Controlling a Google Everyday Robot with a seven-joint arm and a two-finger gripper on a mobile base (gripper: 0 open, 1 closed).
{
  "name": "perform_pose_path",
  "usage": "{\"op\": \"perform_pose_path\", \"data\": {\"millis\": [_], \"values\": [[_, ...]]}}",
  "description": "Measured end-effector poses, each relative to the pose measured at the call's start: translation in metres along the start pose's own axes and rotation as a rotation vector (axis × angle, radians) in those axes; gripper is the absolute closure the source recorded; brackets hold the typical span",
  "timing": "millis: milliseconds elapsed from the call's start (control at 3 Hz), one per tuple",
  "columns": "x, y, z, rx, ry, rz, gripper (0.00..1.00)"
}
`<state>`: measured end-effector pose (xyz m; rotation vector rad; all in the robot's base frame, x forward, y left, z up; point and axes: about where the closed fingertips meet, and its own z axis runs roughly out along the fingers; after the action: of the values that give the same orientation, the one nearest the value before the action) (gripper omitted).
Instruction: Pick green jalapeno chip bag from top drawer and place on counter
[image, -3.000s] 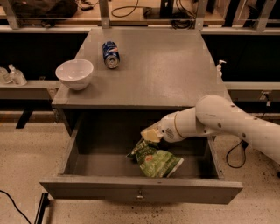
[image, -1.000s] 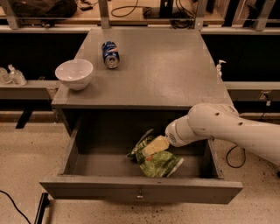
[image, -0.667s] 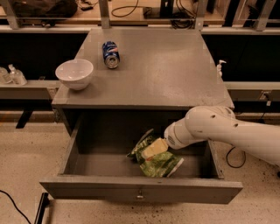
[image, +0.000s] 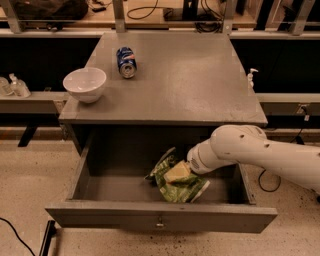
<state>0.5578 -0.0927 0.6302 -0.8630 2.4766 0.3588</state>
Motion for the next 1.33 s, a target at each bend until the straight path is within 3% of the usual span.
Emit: {"op": "perform_pose_path", "data": {"millis": [333, 1000, 1333], "values": [[-0.010, 0.006, 0.007, -0.030, -0.012, -0.025, 0.41], [-0.007, 0.003, 0.006, -0.062, -0.045, -0.013, 0.88], [-0.018, 0.002, -0.012, -0.073, -0.097, -0.025, 1.00]]}}
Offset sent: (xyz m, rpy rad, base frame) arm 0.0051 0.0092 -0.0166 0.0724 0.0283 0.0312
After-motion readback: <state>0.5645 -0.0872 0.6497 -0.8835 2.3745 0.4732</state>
